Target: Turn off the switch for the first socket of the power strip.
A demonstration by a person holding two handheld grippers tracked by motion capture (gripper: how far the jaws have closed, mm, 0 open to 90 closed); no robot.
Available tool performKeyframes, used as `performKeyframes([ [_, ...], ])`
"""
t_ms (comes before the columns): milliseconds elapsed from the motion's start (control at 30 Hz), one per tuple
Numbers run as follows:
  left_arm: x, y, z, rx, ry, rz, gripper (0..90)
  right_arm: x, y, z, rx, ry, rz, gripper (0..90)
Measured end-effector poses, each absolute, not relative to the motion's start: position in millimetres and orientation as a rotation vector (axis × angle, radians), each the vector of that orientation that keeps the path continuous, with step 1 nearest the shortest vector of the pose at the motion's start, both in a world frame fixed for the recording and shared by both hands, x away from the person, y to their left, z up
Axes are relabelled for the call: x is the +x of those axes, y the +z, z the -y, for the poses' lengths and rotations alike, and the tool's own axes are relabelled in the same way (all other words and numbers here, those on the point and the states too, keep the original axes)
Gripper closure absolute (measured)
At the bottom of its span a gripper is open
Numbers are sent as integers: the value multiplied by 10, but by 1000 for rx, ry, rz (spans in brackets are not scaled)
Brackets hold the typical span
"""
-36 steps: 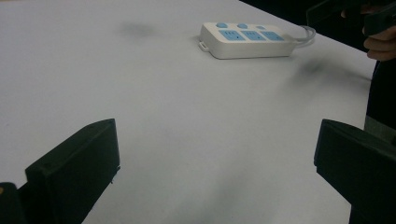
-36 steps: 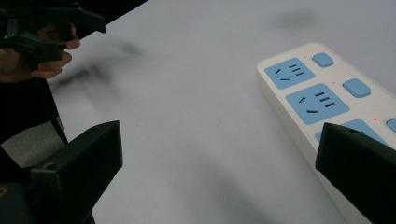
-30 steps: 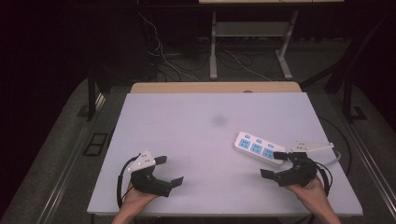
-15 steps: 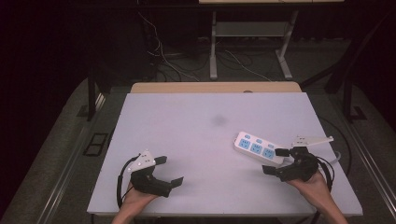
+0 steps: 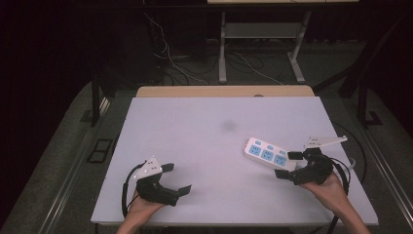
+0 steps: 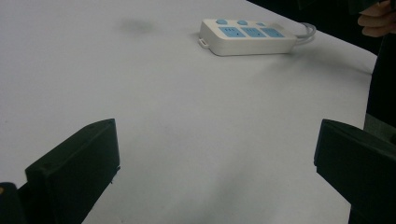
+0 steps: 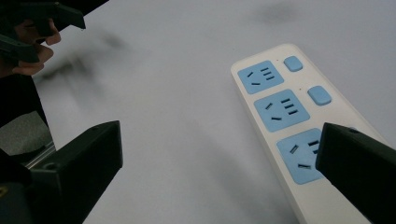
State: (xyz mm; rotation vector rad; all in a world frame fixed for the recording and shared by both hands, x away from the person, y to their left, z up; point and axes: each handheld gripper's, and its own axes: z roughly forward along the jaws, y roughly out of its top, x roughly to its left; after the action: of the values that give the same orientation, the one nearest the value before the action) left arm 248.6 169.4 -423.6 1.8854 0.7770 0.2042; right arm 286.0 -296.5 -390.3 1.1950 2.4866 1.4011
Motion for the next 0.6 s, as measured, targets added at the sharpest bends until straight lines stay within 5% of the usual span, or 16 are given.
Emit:
performKeyframes([
  [600,2485,-4246,-1689,1891,196,-776,0,3041,-3731,2985,1172,1334,-2522,5],
])
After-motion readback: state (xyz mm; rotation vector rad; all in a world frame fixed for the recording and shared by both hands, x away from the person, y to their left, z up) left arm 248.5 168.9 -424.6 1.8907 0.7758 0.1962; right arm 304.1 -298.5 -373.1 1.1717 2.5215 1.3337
